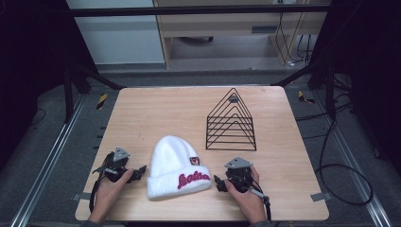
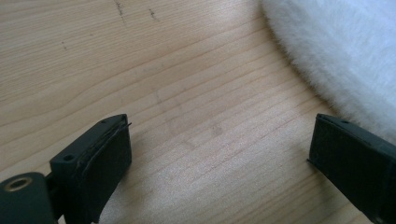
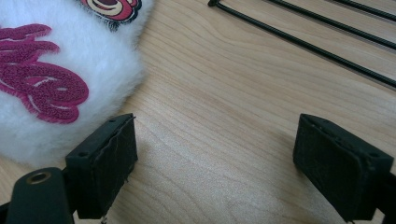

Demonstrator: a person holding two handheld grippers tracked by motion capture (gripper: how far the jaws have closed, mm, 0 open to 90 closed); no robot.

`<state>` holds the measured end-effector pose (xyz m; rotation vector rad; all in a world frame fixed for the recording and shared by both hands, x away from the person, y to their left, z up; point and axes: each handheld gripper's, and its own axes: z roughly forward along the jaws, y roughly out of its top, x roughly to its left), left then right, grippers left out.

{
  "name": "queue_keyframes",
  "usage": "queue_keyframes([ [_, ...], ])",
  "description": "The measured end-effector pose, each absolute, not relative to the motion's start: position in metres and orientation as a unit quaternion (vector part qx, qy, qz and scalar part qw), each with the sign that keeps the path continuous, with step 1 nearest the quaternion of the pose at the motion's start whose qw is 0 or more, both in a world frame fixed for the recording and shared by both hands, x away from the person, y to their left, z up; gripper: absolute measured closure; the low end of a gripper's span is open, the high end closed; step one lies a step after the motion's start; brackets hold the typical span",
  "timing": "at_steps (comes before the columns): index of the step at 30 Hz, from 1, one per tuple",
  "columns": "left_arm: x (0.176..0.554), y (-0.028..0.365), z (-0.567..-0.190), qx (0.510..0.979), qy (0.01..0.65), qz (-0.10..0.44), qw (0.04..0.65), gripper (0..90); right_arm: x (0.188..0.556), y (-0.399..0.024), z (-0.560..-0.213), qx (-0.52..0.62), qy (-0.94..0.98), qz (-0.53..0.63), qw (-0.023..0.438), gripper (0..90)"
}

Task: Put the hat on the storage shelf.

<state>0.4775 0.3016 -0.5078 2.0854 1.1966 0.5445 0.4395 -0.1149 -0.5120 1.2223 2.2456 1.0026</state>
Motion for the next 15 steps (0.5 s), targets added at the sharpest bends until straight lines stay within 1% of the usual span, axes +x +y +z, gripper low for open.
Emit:
queue_keyframes([
  [6,0.479,0.301,-0.508,0.799,0.458,0.205,0.333,3.7,0.440,-0.115,-0.512,0.437,0.801,0.359,0.196,13.6],
  [8,0.482,0.300,-0.506,0.805,0.455,0.197,0.325,3.6,0.440,-0.115,-0.512,0.437,0.801,0.359,0.196,13.7],
  [10,0.486,0.299,-0.501,0.811,0.450,0.191,0.321,8.6,0.439,-0.115,-0.512,0.438,0.801,0.359,0.196,13.7],
  [15,0.501,0.294,-0.482,0.828,0.431,0.173,0.315,7.9,0.439,-0.115,-0.512,0.438,0.801,0.359,0.196,13.7],
])
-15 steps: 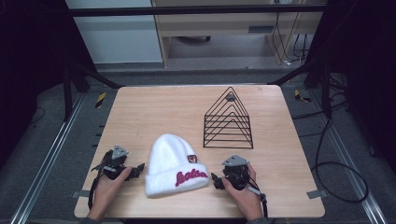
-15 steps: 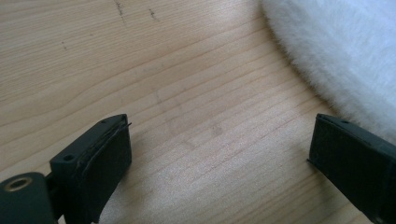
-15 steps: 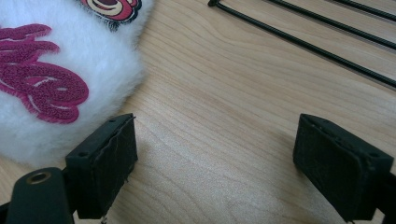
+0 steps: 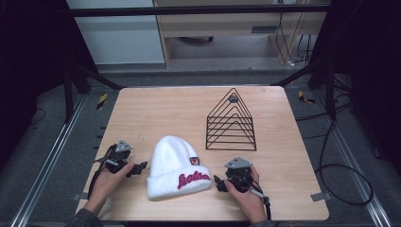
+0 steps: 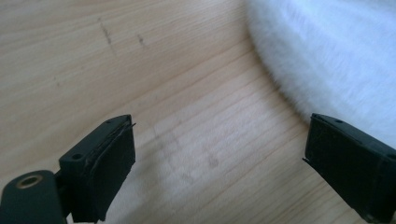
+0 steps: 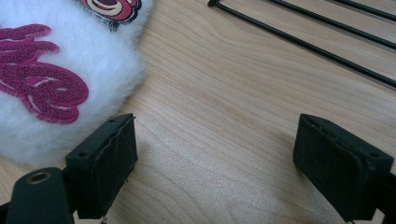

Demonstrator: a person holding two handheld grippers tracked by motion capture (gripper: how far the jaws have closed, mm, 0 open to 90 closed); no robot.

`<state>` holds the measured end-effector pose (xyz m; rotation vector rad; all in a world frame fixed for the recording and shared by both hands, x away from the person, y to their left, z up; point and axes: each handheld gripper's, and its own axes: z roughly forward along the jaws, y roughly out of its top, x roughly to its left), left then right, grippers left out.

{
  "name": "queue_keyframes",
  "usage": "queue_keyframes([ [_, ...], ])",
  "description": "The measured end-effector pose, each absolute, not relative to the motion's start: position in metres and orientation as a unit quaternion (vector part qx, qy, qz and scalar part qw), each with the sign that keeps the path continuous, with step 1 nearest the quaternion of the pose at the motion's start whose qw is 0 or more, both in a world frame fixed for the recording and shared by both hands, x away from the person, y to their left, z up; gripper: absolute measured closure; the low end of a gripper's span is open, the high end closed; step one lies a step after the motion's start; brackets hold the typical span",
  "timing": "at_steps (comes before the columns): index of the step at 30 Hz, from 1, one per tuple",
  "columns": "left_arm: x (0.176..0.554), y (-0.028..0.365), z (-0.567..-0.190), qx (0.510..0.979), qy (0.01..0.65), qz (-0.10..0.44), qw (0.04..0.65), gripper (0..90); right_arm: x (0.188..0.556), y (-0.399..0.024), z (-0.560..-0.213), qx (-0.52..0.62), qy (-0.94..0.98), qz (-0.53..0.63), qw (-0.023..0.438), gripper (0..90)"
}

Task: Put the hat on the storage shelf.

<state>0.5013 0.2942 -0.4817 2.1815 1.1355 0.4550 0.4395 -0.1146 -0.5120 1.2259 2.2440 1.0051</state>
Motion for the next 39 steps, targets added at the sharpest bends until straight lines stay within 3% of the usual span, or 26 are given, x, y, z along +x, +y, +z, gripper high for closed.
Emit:
queue_keyframes([
  [10,0.540,0.266,-0.439,0.845,0.406,0.161,0.308,8.7,0.439,-0.115,-0.512,0.437,0.801,0.359,0.196,13.7],
  [18,0.566,0.240,-0.431,0.851,0.402,0.137,0.309,11.5,0.439,-0.115,-0.512,0.437,0.801,0.359,0.196,13.6],
  [39,0.578,0.222,-0.457,0.861,0.404,0.128,0.283,20.5,0.440,-0.115,-0.512,0.437,0.801,0.359,0.196,13.6],
])
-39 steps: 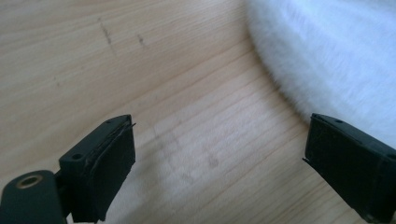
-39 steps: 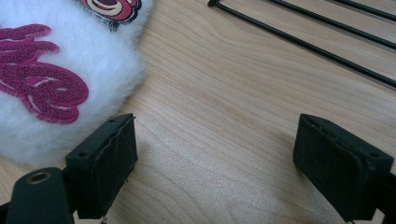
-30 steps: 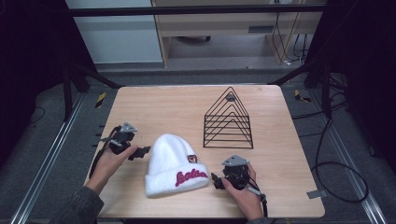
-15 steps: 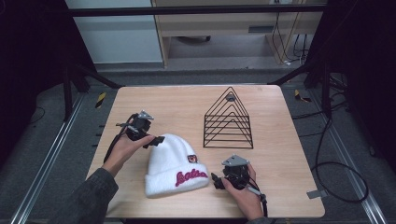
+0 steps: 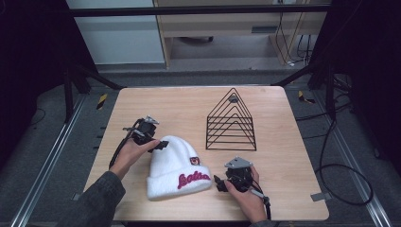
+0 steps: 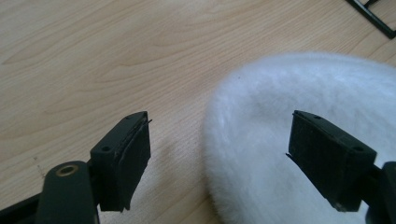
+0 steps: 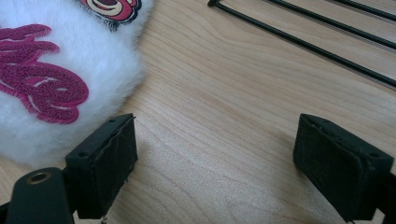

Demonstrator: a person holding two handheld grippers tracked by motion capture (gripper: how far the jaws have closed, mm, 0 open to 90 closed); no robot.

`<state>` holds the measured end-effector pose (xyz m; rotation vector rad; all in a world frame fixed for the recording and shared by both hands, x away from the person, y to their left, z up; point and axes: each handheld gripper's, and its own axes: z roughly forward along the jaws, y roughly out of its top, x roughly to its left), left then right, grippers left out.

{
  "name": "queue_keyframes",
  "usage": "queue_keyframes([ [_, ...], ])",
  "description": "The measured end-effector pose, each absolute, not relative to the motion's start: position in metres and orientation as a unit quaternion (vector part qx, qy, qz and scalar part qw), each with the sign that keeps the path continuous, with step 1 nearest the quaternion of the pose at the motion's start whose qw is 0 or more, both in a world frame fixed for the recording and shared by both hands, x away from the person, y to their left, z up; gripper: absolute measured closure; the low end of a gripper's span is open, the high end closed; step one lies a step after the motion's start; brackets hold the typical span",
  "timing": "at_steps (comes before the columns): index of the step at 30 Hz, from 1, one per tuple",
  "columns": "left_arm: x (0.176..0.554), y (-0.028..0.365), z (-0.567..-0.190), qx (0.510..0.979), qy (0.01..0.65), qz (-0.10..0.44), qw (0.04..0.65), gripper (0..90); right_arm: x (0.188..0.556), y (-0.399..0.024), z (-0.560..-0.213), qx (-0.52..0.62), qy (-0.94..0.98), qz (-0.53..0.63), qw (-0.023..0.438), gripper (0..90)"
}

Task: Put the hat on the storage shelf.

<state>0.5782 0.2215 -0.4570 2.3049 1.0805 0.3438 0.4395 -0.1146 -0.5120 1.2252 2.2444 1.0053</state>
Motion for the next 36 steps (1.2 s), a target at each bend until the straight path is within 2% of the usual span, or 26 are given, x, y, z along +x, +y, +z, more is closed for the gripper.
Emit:
queue_keyframes([
  [12,0.573,0.217,-0.473,0.872,0.394,0.118,0.265,29.1,0.440,-0.115,-0.512,0.437,0.801,0.359,0.196,13.6],
  [16,0.573,0.217,-0.475,0.871,0.398,0.107,0.266,34.9,0.439,-0.115,-0.512,0.437,0.801,0.359,0.196,13.6],
  [19,0.573,0.217,-0.475,0.870,0.402,0.098,0.269,40.7,0.439,-0.115,-0.512,0.437,0.801,0.359,0.196,13.6],
  [28,0.569,0.215,-0.476,0.870,0.400,0.075,0.277,66.6,0.439,-0.115,-0.512,0.437,0.801,0.359,0.196,13.6],
  [29,0.569,0.215,-0.475,0.873,0.396,0.074,0.275,66.6,0.440,-0.115,-0.512,0.437,0.801,0.359,0.196,13.6],
  [30,0.568,0.214,-0.475,0.873,0.396,0.074,0.275,69.7,0.439,-0.115,-0.512,0.437,0.801,0.359,0.196,13.6],
  [31,0.567,0.214,-0.474,0.874,0.393,0.073,0.277,77.1,0.440,-0.115,-0.512,0.437,0.801,0.358,0.196,13.6],
  [36,0.565,0.212,-0.472,0.873,0.391,0.083,0.279,81.3,0.439,-0.115,-0.512,0.437,0.801,0.359,0.196,13.6],
])
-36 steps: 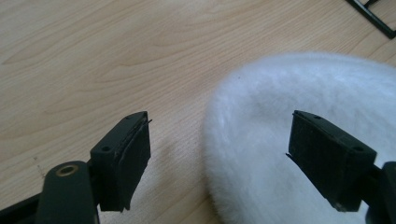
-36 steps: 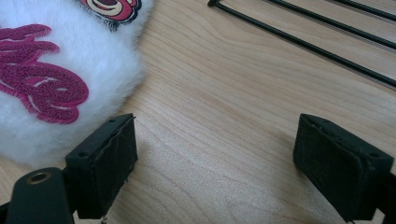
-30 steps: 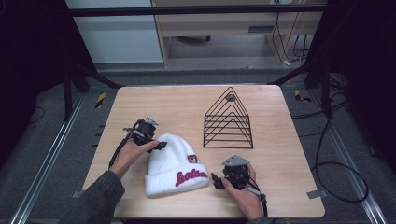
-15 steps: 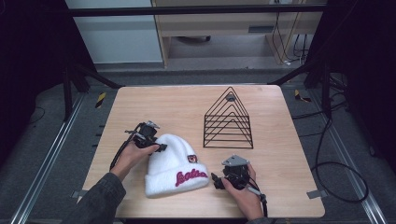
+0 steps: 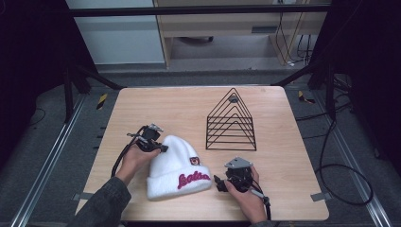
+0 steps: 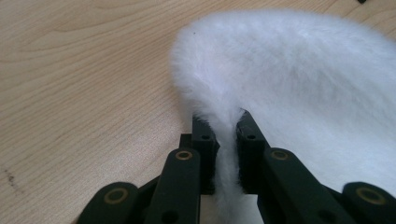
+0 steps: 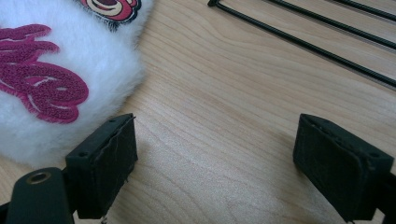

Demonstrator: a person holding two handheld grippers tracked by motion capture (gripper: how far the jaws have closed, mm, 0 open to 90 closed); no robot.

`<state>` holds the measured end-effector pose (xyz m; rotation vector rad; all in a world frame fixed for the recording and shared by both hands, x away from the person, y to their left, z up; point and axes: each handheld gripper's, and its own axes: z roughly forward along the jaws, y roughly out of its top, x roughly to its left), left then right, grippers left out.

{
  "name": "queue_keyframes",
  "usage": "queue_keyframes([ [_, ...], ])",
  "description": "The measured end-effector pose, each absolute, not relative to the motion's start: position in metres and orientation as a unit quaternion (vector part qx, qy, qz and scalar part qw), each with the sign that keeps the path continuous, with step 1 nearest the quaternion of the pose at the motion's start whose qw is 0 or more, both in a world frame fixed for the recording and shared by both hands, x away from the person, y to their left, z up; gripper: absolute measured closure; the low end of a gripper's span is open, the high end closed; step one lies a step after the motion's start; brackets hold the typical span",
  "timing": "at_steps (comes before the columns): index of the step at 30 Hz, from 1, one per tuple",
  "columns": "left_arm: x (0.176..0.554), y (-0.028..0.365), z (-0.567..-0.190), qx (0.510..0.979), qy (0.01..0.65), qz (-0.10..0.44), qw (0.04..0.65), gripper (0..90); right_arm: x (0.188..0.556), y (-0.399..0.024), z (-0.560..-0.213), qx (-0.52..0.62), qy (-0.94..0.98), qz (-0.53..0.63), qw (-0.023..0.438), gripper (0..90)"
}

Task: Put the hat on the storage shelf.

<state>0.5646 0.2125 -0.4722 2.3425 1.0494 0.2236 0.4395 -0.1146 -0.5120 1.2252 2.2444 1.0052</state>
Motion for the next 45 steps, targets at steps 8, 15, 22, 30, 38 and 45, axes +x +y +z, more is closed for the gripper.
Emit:
queue_keyframes([
  [8,0.545,0.212,-0.443,0.861,0.370,0.127,0.326,82.5,0.440,-0.115,-0.512,0.437,0.801,0.359,0.196,13.6],
  [15,0.523,0.208,-0.410,0.860,0.335,0.151,0.355,82.6,0.440,-0.115,-0.512,0.437,0.801,0.359,0.196,13.6],
  [22,0.500,0.195,-0.377,0.858,0.293,0.181,0.380,82.9,0.440,-0.115,-0.512,0.437,0.801,0.359,0.196,13.6],
  [30,0.479,0.183,-0.339,0.854,0.254,0.214,0.401,83.1,0.439,-0.115,-0.512,0.437,0.801,0.359,0.196,13.6],
  [38,0.475,0.183,-0.305,0.847,0.235,0.235,0.415,83.2,0.439,-0.116,-0.512,0.430,0.805,0.360,0.194,13.2],
  [45,0.479,0.186,-0.282,0.844,0.225,0.232,0.428,83.1,0.438,-0.116,-0.511,0.420,0.810,0.360,0.194,14.3],
])
